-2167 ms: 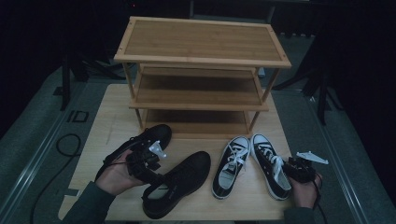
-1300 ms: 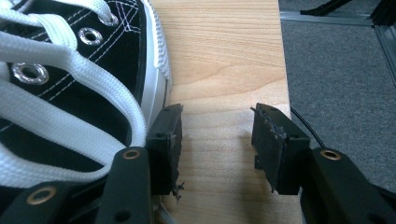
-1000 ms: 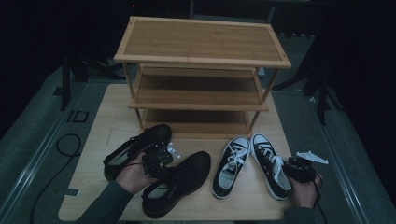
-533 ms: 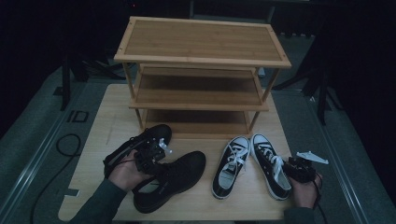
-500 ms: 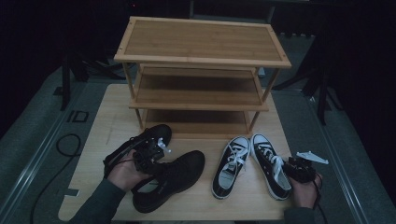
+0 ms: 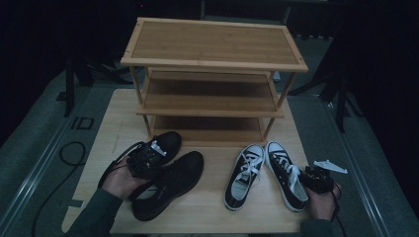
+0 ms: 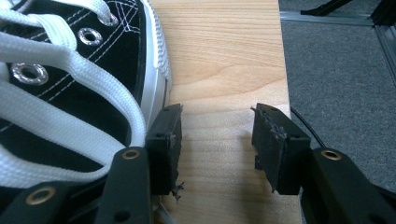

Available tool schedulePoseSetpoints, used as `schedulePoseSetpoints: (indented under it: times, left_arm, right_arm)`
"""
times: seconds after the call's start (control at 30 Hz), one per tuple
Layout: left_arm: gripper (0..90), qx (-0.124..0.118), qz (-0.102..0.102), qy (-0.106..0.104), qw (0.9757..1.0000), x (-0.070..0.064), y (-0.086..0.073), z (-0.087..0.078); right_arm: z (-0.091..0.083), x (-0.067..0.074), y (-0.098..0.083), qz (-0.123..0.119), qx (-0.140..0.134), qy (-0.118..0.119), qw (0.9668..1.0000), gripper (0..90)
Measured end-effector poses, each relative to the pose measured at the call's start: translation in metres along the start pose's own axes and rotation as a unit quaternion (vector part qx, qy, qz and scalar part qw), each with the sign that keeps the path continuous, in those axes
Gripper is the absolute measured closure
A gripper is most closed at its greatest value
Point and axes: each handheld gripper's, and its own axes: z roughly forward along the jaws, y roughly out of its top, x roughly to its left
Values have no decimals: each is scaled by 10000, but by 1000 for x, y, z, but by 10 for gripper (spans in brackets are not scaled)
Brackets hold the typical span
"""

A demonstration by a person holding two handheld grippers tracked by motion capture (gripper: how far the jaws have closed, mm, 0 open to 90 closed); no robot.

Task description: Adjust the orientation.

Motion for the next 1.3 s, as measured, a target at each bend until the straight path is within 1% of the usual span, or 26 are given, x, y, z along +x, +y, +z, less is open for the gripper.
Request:
schedulePoseSetpoints:
  times: [0.13,0.17,0.2,0.3,0.5,0.73,0.8,0.83,0.97,1.1,1.23,1.3]
  left_arm:
    - [876,-39,-121,75,9999,6,-5,-2]
    - [876,-39,-121,75,9999,6,-5,-2]
    - [876,-57,-190,95,9998,10,-9,-3]
    - [876,-77,-243,121,9996,13,-12,-4]
    - [875,-89,-244,234,9994,17,-13,-5]
    - [868,-88,-206,207,9995,19,-14,-5]
    - [835,-86,-175,163,9997,18,-14,-5]
    - [799,-97,-139,136,9998,18,-15,-6]
    - [691,-159,-104,76,9998,17,-16,-11]
    - [652,-146,-9,124,9998,15,-14,-13]
    - [622,-153,-9,182,9997,14,-14,-14]
    - [605,-142,2,179,9997,14,-15,-15]
  right_arm:
    - [0,0,0,-1,-1,-1,10000,521]
    - [0,0,0,-1,-1,-1,10000,521]
    - [0,0,0,-1,0,-2,10000,521]
    - [0,0,0,-1,0,-2,10000,521]
    - [0,0,0,0,0,-5,10000,520]
    - [0,0,0,-1,1,-5,10000,520]
    - [0,0,0,-1,0,-4,10000,520]
    - [0,0,0,-1,0,-6,10000,520]
    - [0,0,0,-1,-1,-6,10000,520]
    - [0,0,0,-1,-1,-7,10000,520]
    - [0,0,0,0,0,-6,10000,520]
    - [0,0,0,2,0,-6,10000,520]
